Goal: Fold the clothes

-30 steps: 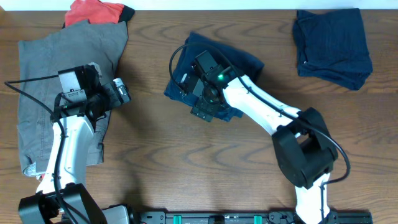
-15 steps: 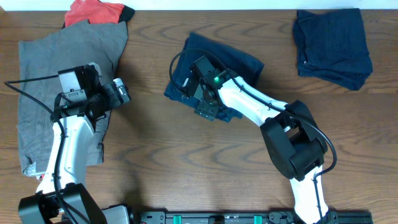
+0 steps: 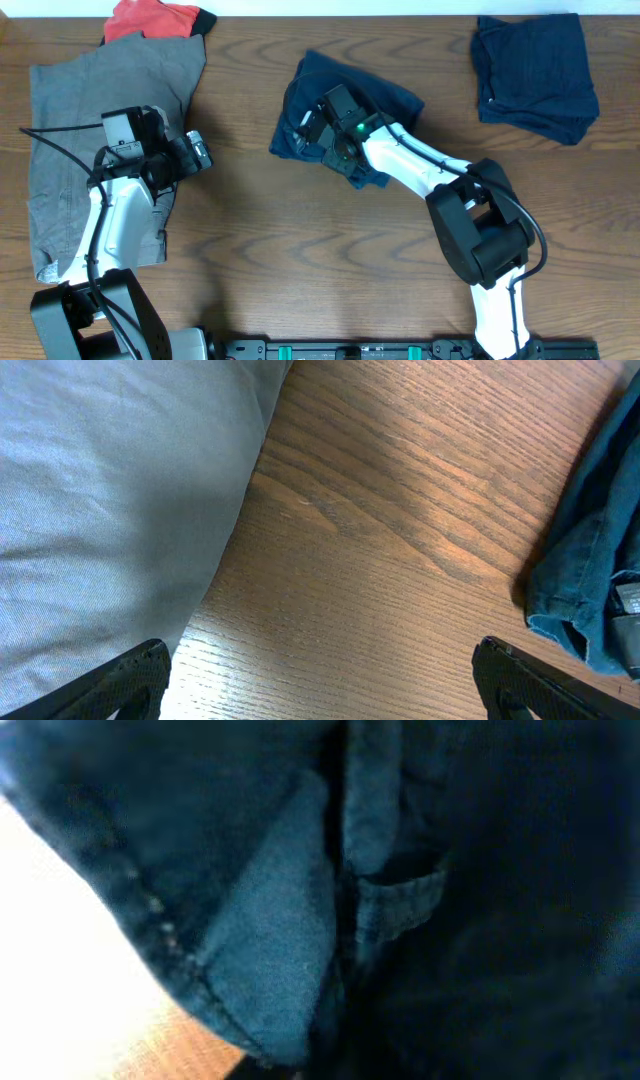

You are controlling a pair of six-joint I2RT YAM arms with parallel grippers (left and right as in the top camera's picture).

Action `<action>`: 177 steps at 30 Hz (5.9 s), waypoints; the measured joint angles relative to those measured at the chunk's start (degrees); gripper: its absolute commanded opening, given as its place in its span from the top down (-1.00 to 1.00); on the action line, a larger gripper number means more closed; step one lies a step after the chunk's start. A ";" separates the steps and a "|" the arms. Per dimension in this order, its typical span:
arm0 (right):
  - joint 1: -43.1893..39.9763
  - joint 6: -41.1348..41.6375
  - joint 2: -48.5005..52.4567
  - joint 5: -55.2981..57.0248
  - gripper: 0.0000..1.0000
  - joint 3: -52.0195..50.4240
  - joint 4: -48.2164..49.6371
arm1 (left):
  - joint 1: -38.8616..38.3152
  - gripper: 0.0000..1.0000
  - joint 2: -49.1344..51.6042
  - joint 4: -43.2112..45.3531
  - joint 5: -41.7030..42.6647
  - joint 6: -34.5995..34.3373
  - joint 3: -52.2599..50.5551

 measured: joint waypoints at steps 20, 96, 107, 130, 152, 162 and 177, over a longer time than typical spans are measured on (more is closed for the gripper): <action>-8.17 -1.18 -2.49 9.92 0.97 15.74 -11.13 | 0.00 -0.96 -0.02 0.02 0.00 0.00 0.00; -53.92 -45.99 -1.44 -21.84 0.98 18.40 24.02 | 0.00 -0.96 -0.02 2.89 0.00 0.00 -0.02; -54.95 -45.86 -0.81 -21.75 0.76 18.67 11.63 | 0.00 -0.96 -0.02 2.91 0.00 -0.02 -0.02; -55.65 -28.85 -4.98 -33.64 -0.98 19.17 -24.59 | 0.00 -0.96 -0.02 2.67 0.02 -0.04 -0.02; -55.67 -9.22 8.11 -22.03 -0.98 19.26 -9.14 | -0.02 -0.96 -0.02 2.67 0.02 -0.04 -0.02; -55.69 -5.05 7.02 -21.29 -0.99 19.47 -12.74 | 0.00 -0.96 -0.02 2.67 0.02 -0.04 -0.02; -55.69 2.19 -44.24 -20.74 -0.98 25.81 -19.93 | -0.02 -0.96 -0.02 2.64 0.02 -0.04 -0.02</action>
